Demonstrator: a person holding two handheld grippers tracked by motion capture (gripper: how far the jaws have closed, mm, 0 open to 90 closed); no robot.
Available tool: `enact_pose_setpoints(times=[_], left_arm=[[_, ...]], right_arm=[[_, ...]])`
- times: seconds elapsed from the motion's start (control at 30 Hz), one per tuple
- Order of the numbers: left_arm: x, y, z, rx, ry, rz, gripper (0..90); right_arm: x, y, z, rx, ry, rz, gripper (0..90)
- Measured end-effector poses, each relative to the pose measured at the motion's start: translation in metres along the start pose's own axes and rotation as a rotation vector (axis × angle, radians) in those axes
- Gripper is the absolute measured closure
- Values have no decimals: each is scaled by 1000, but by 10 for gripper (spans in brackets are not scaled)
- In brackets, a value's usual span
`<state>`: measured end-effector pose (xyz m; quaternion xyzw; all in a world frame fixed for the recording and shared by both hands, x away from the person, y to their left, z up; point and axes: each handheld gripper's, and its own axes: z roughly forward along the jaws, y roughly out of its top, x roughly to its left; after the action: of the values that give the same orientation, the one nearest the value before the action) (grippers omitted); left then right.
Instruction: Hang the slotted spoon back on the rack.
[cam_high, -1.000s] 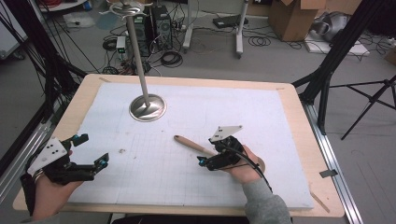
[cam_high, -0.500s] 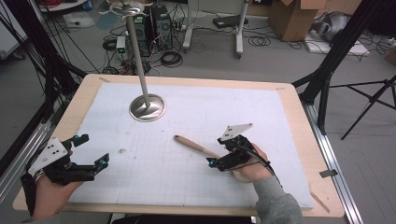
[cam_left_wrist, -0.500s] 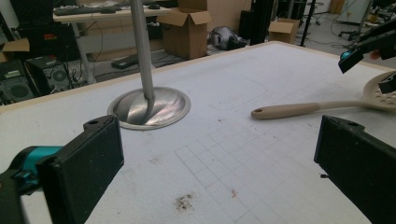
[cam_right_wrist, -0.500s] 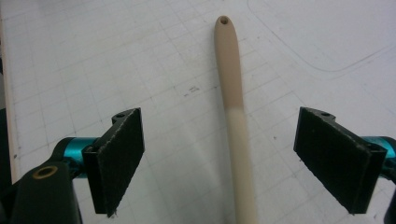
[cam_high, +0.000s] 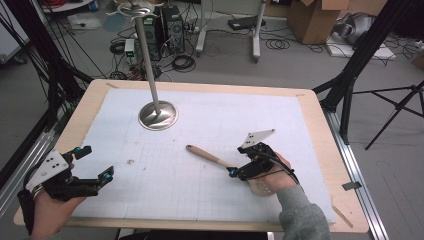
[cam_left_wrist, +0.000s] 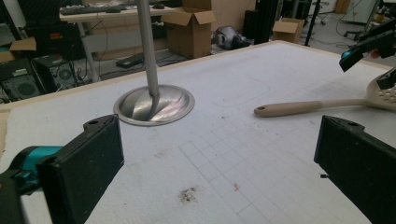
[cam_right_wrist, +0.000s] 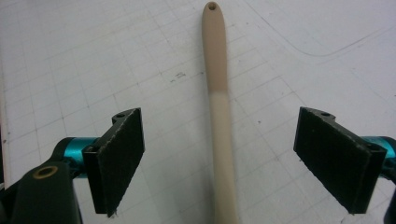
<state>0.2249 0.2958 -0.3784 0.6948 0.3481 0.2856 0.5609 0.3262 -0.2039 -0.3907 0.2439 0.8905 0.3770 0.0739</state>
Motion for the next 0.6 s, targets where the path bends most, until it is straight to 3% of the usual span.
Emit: enact_pose_setpoints(times=[0.5,0.6], left_arm=[[0,0,-1,1,1,-1,18],[0,-1,-1,2,1,-1,18]], right_arm=[[-7,-2,16,74,28,-1,165],[-8,-3,20,109,28,-1,198]])
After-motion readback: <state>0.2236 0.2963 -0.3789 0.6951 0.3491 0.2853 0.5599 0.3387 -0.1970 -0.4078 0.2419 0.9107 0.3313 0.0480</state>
